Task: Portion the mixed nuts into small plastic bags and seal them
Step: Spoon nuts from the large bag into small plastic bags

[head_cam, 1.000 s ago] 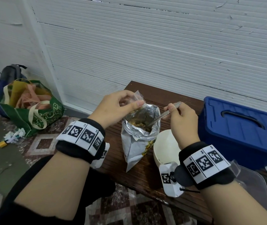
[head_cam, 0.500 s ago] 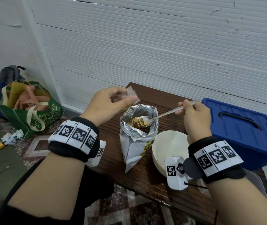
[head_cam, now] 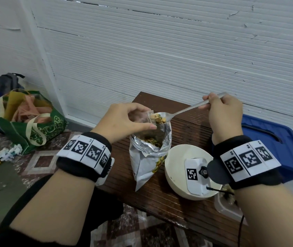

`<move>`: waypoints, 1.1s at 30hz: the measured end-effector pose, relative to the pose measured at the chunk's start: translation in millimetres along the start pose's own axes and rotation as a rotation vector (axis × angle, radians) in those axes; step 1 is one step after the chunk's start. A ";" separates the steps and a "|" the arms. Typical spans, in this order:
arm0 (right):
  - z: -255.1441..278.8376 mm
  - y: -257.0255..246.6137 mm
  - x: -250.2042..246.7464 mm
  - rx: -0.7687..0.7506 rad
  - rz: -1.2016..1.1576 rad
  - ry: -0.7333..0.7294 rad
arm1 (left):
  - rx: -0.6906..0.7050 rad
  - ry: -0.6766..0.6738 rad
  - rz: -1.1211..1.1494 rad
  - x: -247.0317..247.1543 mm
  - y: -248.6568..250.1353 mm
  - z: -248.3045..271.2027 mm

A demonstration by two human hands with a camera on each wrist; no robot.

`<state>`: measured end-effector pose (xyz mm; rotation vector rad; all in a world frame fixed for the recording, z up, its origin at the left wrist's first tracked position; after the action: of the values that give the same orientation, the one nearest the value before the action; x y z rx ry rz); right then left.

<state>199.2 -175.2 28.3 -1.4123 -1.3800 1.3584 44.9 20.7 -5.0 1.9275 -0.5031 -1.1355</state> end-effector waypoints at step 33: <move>84.6 0.1 79.4 -0.846 0.599 -0.442 | -0.031 -0.058 0.085 -1.5 -8.4 -1.1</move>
<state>106.6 -112.2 -1.8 -2.3112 -2.0774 1.5942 44.6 27.1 -10.7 1.8341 -0.5901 -1.1408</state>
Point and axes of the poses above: each hand's wrist, its own z-axis away from the middle knuckle, its own x-axis out of the palm, y = z × x, the point moved 9 cm from there along -z, towards the middle knuckle, and after that the axes turned 2 degrees about x, right-handed, at the moved point
